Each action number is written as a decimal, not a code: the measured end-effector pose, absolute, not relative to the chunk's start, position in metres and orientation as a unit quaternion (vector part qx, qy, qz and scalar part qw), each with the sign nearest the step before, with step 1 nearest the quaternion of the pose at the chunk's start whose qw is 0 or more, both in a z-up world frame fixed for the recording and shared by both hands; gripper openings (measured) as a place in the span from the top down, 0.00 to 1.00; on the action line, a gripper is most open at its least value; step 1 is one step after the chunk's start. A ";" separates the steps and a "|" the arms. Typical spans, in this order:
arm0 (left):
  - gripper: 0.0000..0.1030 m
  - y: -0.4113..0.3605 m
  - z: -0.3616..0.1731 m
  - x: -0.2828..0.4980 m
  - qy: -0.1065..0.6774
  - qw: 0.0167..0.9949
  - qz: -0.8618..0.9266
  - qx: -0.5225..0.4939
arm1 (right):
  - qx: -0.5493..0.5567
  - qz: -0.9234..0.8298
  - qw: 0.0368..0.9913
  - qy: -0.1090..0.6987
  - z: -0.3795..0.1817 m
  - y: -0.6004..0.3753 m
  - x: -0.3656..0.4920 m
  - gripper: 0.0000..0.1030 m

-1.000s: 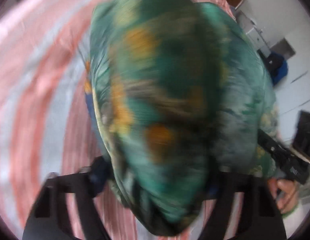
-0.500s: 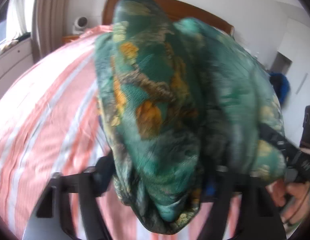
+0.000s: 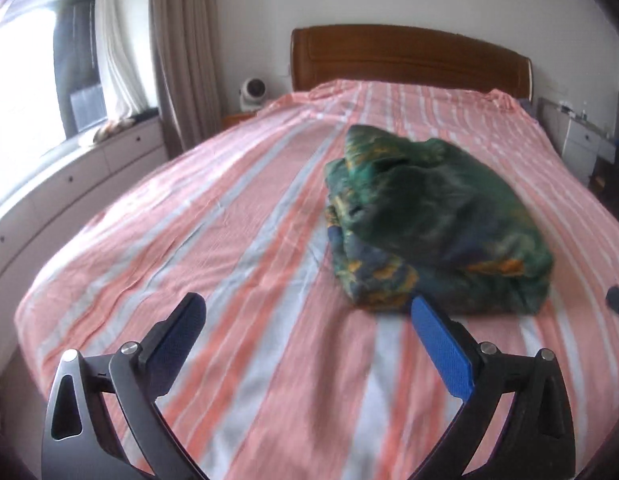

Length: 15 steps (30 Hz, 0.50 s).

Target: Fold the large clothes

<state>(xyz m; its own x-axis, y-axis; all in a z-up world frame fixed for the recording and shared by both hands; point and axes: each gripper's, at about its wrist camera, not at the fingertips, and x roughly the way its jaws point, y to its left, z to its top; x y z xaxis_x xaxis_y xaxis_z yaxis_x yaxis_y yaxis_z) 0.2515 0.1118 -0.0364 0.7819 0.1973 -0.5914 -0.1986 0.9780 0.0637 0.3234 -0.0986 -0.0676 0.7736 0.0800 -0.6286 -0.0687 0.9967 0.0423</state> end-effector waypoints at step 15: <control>0.00 0.062 0.019 0.176 0.252 0.956 0.146 0.038 | -0.065 0.040 0.956 0.285 -0.020 -0.087 0.224 0.00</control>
